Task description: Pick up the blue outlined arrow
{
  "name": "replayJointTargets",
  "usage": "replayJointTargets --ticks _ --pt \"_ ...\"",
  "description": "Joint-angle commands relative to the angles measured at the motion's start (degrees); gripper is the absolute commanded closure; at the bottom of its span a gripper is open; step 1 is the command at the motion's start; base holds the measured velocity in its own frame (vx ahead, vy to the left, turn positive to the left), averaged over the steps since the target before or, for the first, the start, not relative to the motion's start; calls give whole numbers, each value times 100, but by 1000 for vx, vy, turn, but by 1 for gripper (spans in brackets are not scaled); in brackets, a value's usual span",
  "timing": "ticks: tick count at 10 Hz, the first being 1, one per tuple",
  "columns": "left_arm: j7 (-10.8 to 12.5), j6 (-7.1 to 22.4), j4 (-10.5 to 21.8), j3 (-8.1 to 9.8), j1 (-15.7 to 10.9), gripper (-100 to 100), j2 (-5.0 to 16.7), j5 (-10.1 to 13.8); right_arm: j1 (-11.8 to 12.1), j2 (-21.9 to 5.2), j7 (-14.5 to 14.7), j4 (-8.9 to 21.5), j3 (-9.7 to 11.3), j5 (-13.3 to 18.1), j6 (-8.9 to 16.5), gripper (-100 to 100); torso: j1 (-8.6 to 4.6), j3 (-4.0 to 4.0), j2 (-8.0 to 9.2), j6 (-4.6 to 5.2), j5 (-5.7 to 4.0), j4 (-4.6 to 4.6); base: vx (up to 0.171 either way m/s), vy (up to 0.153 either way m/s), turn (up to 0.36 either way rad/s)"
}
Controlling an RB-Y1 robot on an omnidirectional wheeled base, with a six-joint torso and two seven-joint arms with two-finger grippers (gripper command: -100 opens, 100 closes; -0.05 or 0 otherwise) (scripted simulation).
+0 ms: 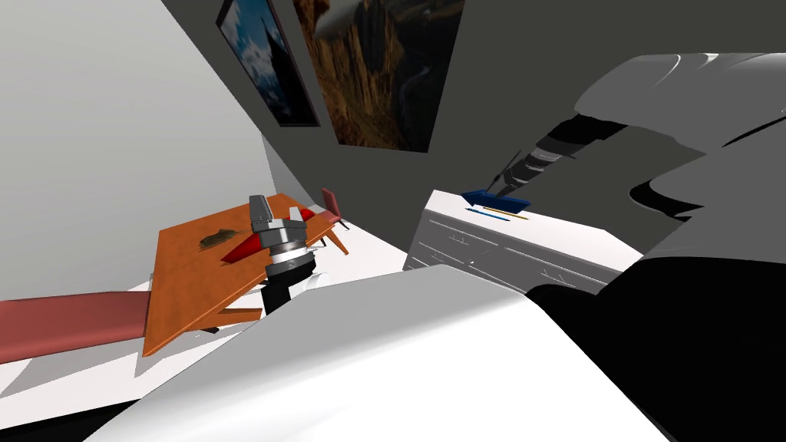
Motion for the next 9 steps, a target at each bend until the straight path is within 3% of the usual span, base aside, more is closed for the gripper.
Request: replayJointTargets --ticks 1,2,4,5,6,8,9 --pt "0 0 0 0 0 0 0 0 84 -179 14 109 1 98 -286 -100 0 0 0 0 0 0 1 -13 58" --pt "0 0 0 0 0 0 0 0 120 -252 17 155 4 129 -434 -100 2 -5 -2 -1 -11 -9 6 -19 40" --pt "0 0 0 0 0 0 0 0 107 -242 39 193 -3 121 -396 -100 8 -13 -2 0 -33 -25 -1 -2 7" --pt "0 0 0 0 0 0 0 0 109 -245 47 198 -2 123 -420 0 9 -13 -2 0 -32 -24 0 0 0" --pt "0 0 0 0 0 0 0 0 185 -137 112 158 99 32 -233 -100 9 -13 -2 0 -32 -24 -21 11 48" --pt "0 0 0 0 0 0 0 0 247 -51 165 127 179 -40 -85 -100 12 -6 11 0 -32 -21 -43 22 36" --pt "0 0 0 0 0 0 0 0 239 -101 175 181 151 -23 -149 -100 16 -4 14 0 -31 -20 -17 14 -1"
